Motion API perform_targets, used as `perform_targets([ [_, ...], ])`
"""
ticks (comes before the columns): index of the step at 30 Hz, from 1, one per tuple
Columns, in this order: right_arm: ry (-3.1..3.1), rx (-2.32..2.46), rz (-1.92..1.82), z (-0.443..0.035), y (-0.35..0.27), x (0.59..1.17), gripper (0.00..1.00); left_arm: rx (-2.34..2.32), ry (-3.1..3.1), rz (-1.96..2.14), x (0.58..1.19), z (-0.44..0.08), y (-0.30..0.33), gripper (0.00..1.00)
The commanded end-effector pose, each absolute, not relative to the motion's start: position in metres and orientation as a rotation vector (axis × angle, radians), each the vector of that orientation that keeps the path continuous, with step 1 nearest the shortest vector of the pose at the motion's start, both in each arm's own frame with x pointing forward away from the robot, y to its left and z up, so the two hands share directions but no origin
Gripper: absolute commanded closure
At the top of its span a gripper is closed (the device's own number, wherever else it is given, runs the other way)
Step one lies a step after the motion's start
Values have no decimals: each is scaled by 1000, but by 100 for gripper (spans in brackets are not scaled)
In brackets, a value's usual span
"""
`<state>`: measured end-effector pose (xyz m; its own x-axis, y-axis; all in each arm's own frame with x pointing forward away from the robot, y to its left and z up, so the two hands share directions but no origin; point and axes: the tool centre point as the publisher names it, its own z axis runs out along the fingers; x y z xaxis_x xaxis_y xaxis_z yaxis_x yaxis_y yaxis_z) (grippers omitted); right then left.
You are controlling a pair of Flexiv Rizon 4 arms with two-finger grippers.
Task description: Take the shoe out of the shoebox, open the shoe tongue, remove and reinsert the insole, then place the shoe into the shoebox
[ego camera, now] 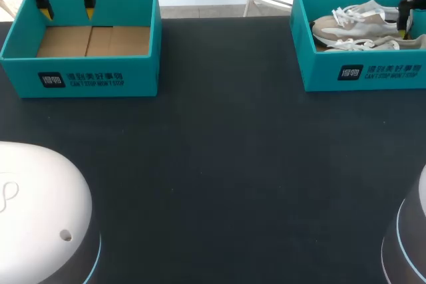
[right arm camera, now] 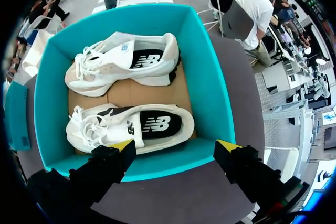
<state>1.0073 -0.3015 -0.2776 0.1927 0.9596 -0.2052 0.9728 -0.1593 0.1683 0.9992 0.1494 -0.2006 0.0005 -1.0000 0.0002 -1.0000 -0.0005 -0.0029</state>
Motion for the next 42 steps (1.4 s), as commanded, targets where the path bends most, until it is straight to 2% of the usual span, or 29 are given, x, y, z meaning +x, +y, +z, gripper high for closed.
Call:
perform_targets([
  [1, 1886, 2184, -56, -279, -306, 1011, 0, -2221, 2220, -2, 999, -200, 150, 0],
  [14, 2013, 2183, -11, -305, -332, 1015, 0, -2221, 2220, -2, 999, -200, 150, 0],
  [15, 2013, 2184, -11, -306, -332, 1016, 7, -2221, 2220, -2, 999, -200, 150, 0],
  [16, 2016, 2184, -14, -307, -332, 1016, 52, -2221, 2220, -2, 999, -200, 150, 0],
  [19, 2021, 2180, -18, -311, -332, 1019, 71, -2221, 2220, -2, 999, -200, 150, 0],
  [28, 2033, 2175, -51, -330, -333, 1026, 80, -2221, 2220, -2, 999, -200, 150, 0],
  [38, 2005, 2199, -98, -347, -340, 1033, 75, -2221, 2220, -2, 999, -200, 150, 0],
  [42, 1981, 2223, -93, -349, -344, 1034, 66, -2221, 2220, -2, 999, -200, 150, 0],
])
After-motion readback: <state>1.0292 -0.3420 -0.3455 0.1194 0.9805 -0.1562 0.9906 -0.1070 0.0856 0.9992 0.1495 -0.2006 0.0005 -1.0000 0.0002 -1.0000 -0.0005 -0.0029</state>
